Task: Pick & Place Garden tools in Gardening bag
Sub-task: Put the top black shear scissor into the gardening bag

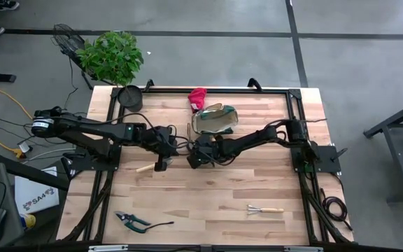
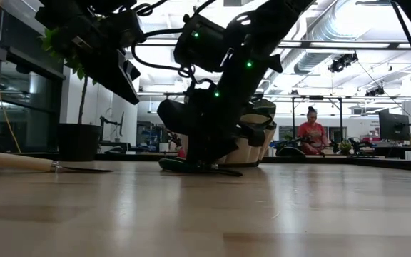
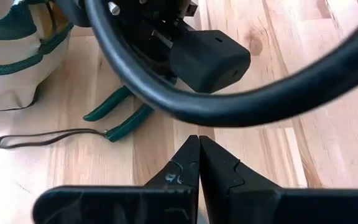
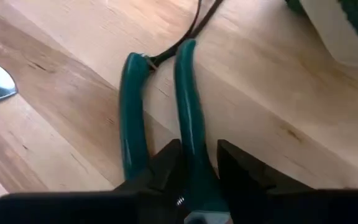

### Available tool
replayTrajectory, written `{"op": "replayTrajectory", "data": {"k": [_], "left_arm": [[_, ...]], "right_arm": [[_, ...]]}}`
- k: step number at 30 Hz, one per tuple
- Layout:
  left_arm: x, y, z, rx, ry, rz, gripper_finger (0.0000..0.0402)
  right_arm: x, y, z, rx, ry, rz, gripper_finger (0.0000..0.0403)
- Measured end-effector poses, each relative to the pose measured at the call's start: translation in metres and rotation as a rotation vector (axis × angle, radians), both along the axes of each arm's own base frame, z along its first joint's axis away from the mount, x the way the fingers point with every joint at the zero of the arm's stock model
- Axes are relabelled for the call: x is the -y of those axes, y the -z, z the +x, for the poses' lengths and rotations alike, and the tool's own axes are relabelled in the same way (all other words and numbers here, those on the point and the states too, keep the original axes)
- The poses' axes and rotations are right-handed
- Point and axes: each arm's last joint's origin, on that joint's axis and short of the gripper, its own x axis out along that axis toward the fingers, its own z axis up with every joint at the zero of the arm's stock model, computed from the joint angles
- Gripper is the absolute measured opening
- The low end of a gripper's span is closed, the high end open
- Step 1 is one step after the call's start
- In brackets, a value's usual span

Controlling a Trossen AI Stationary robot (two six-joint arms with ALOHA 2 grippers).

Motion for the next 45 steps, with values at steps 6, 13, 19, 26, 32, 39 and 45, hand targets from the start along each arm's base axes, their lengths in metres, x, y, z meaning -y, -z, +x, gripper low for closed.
{"op": "replayTrajectory", "data": {"k": [6,13,19,26,32,39,45], "left_arm": [[0.0,0.0,0.0,0.0,0.0,0.0,0.0],[0.0,0.0,0.0,0.0,0.0,0.0,0.0],[0.0,0.0,0.0,0.004,0.003,-0.011,0.0],[0.001,0.0,0.001,0.008,0.01,-0.017,0.0],[0.001,-0.001,0.001,0.013,0.01,-0.017,0.0],[0.001,-0.002,0.002,0.027,0.01,-0.015,0.0],[0.0,-0.002,0.002,0.033,0.009,-0.013,0.0]], "right_arm": [[-0.002,-0.003,0.001,0.007,-0.032,0.011,0.0041],[-0.013,-0.019,0.001,0.057,-0.083,0.018,0.0034],[-0.023,-0.034,-0.002,0.084,-0.115,0.017,0.0033],[-0.036,-0.065,-0.011,0.136,-0.158,0.011,0.0031],[-0.043,-0.099,-0.024,0.176,-0.176,-0.045,0.0031],[-0.042,-0.143,-0.056,0.168,-0.101,-0.197,0.0031],[-0.033,-0.167,-0.084,0.123,0.003,-0.298,0.0031]]}}
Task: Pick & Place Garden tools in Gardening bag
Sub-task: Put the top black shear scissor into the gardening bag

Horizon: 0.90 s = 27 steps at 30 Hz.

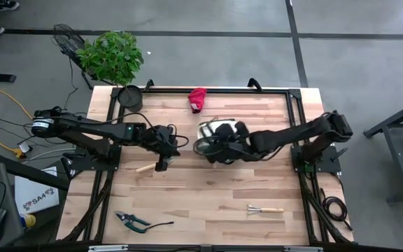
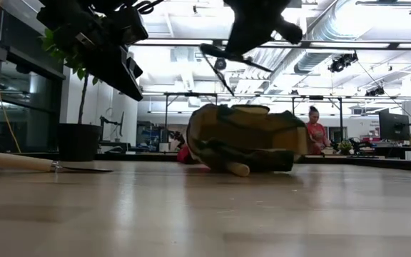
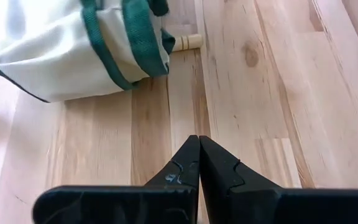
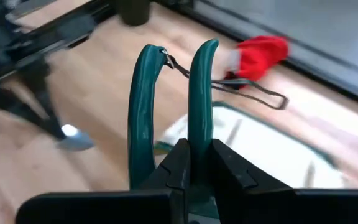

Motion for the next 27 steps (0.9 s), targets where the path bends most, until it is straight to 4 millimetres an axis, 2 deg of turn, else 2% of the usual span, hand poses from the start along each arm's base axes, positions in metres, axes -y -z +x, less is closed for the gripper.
{"op": "replayTrajectory", "data": {"k": [5,14,19,27], "left_arm": [[0.0,0.0,0.0,0.003,-0.003,-0.003,0.0],[0.0,0.0,0.0,0.004,-0.015,-0.016,0.0],[0.0,0.0,0.0,0.003,-0.016,-0.016,0.0],[0.0,-0.002,0.002,0.027,-0.026,-0.013,0.0]], "right_arm": [[0.005,-0.002,-0.017,-0.071,0.079,-0.017,0.0031],[0.004,0.017,-0.041,-0.204,0.222,0.013,0.0031],[0.004,0.026,-0.05,-0.244,0.272,0.027,0.0031],[0.005,0.027,-0.062,-0.31,0.339,0.031,0.0031]]}}
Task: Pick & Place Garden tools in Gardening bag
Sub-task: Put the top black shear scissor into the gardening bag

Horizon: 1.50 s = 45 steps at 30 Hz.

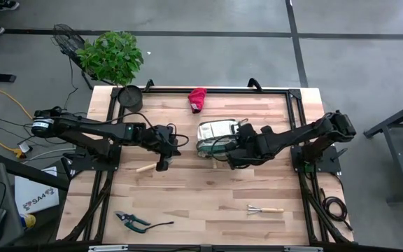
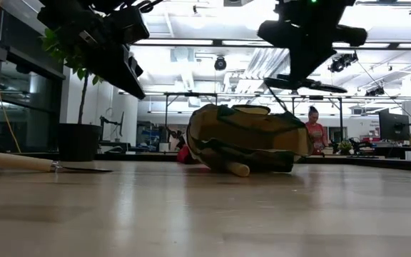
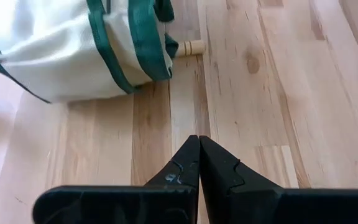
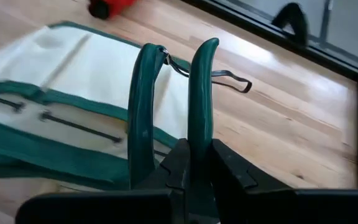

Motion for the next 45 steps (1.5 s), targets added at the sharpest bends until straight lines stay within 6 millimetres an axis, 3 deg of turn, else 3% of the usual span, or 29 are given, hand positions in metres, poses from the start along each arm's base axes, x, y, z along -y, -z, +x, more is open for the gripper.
{"op": "replayTrajectory", "data": {"k": [12,19,23,26,45], "left_arm": [[0.001,-0.012,0.014,0.19,0.04,0.085,0.0017],[0.009,0.0,0.03,0.214,0.052,0.213,0.0131],[0.02,0.013,0.041,0.203,0.079,0.399,0.0198],[0.027,0.022,0.049,0.194,0.04,0.557,0.0225],[0.034,0.04,0.068,0.263,0.007,0.664,0.0236]], "right_arm": [[-0.007,-0.003,-0.029,-0.106,0.175,-0.011,0.0031],[-0.01,-0.006,-0.031,-0.088,0.174,-0.007,0.0031],[-0.009,-0.006,-0.031,-0.083,0.173,-0.013,0.0031],[-0.01,-0.006,-0.031,-0.082,0.171,-0.013,0.0031],[-0.011,-0.006,-0.03,-0.062,0.168,-0.017,0.0031]]}}
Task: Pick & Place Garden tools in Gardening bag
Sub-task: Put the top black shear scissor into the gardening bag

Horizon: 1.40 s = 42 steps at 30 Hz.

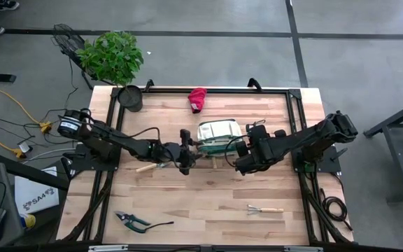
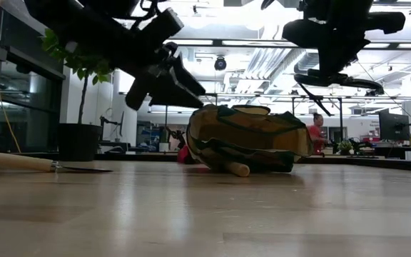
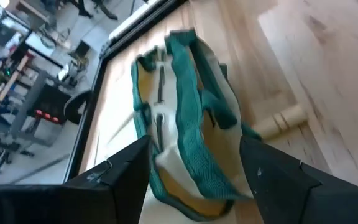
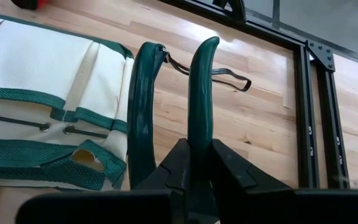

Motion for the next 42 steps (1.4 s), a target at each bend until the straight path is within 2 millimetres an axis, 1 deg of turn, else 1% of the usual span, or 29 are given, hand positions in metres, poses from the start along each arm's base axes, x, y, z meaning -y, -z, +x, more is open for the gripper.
{"op": "replayTrajectory", "data": {"k": [4,6,8,11,12,14,15,18,24,28,30,33,38,42], "left_arm": [[0.0,0.005,0.001,-0.032,-0.009,0.017,0.0236],[0.001,0.005,0.007,-0.018,-0.007,0.019,0.0236],[0.0,0.006,0.007,-0.039,-0.015,0.045,0.0236],[0.001,0.01,0.017,-0.054,-0.006,0.088,0.0236],[0.001,0.012,0.017,-0.073,-0.022,0.105,0.0236],[0.002,0.015,0.026,-0.069,-0.038,0.118,0.0236],[0.002,0.017,0.027,-0.081,-0.049,0.128,0.0236],[0.001,0.019,0.034,-0.096,-0.1,0.19,0.0236],[-0.002,0.021,0.037,-0.11,-0.208,0.25,0.0236],[-0.002,0.019,0.038,-0.102,-0.235,0.26,0.0231],[-0.003,0.019,0.037,-0.11,-0.25,0.269,0.0219],[-0.003,0.02,0.036,-0.123,-0.262,0.276,0.0188],[-0.003,0.022,0.035,-0.141,-0.266,0.274,0.0119],[-0.003,0.024,0.034,-0.15,-0.271,0.262,0.0054]], "right_arm": [[0.0,0.0,0.0,0.003,0.0,0.001,0.0031],[0.0,0.0,0.0,0.005,0.0,0.001,0.0031],[0.0,0.0,0.001,0.008,0.0,0.002,0.0031],[0.0,0.001,0.001,0.012,-0.001,0.004,0.0031],[0.0,0.001,0.001,0.014,-0.001,0.005,0.0031],[-0.001,0.001,0.001,0.015,-0.004,0.005,0.0031],[-0.001,0.001,0.002,0.016,-0.004,0.006,0.0031],[-0.002,0.001,0.002,0.018,-0.009,0.005,0.0031],[-0.002,0.005,0.001,0.014,-0.009,0.004,0.0031],[-0.002,0.009,0.001,0.011,-0.008,0.007,0.0031],[-0.002,0.009,0.0,0.007,-0.008,0.006,0.0031],[-0.002,0.009,0.0,0.01,-0.009,0.007,0.0031],[-0.002,0.009,0.0,0.009,-0.009,0.007,0.0031],[-0.002,0.009,0.0,0.008,-0.009,0.006,0.0031]]}}
